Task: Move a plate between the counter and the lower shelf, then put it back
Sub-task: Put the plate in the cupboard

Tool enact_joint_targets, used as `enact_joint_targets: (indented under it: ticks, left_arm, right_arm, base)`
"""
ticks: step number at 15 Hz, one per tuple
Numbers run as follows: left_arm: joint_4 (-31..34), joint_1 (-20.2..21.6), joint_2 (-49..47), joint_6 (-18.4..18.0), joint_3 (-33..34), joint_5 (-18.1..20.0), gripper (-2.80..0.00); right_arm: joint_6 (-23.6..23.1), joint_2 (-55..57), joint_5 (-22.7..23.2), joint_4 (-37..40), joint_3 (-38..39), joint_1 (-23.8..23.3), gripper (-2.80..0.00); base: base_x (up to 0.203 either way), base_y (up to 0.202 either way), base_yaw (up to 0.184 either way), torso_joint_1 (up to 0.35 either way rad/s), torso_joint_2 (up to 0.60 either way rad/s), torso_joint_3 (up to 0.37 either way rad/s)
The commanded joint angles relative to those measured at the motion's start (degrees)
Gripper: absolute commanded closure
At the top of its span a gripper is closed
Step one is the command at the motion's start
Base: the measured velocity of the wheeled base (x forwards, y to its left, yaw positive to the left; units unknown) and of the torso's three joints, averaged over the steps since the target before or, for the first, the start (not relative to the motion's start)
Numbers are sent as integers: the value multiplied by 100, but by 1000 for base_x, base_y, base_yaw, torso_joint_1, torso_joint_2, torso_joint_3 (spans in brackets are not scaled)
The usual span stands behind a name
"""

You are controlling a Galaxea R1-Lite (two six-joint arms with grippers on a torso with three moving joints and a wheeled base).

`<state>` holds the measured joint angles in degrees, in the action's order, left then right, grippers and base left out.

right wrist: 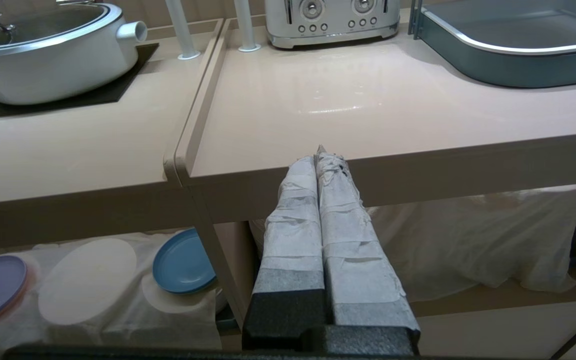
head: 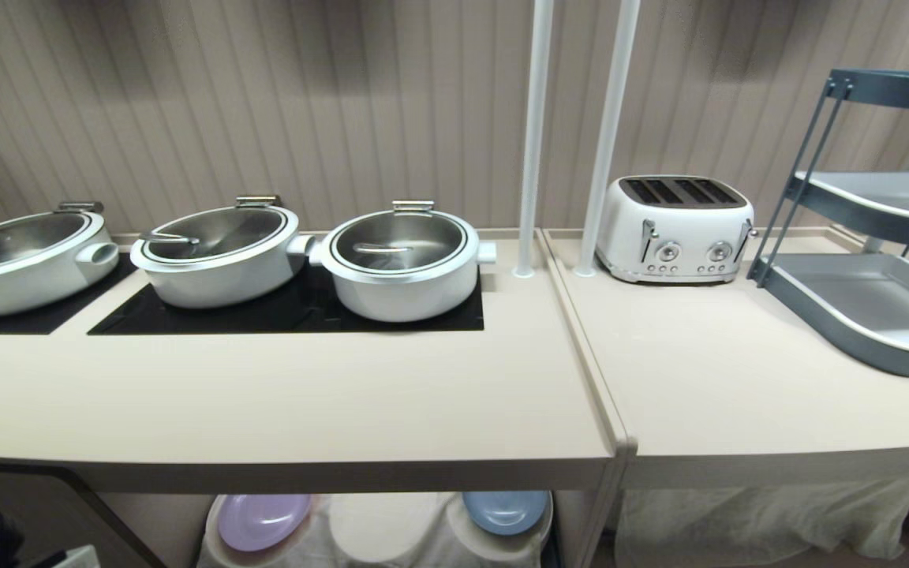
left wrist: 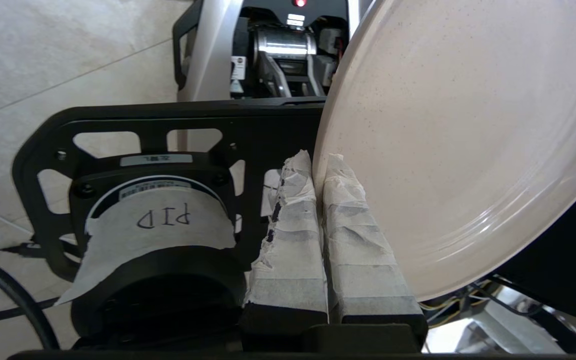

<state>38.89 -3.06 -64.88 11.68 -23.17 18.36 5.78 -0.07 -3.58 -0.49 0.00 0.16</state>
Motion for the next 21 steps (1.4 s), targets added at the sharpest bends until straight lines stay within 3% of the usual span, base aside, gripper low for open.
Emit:
enact_joint_targets:
  ticks: [1,10,12,15,21]
  left_arm:
    - [22,9,-25,10,6,27,0]
    - [22,16,-34,10,45,36,0]
    - [-151,37,-33,24,233,2,0]
    - [-681,403,-107,57,468,-25,0]
    - [-698,420,-130,45,437,-26,0]
  right_arm:
    - [2,7,-2,-4,0,2,0]
    - [2,7,-2,-4,0,8,0]
    - [2,7,-2,-4,0,2,0]
    - [2,7,-2,-4,0,2,0]
    - [2,7,-2,-4,0,2,0]
  base:
    - [0,0,0,0,0,0]
    - [0,0,0,0,0,0]
    - [0,0,0,0,0,0]
    - [0,0,0,0,0,0]
    - [0,0,0,0,0,0]
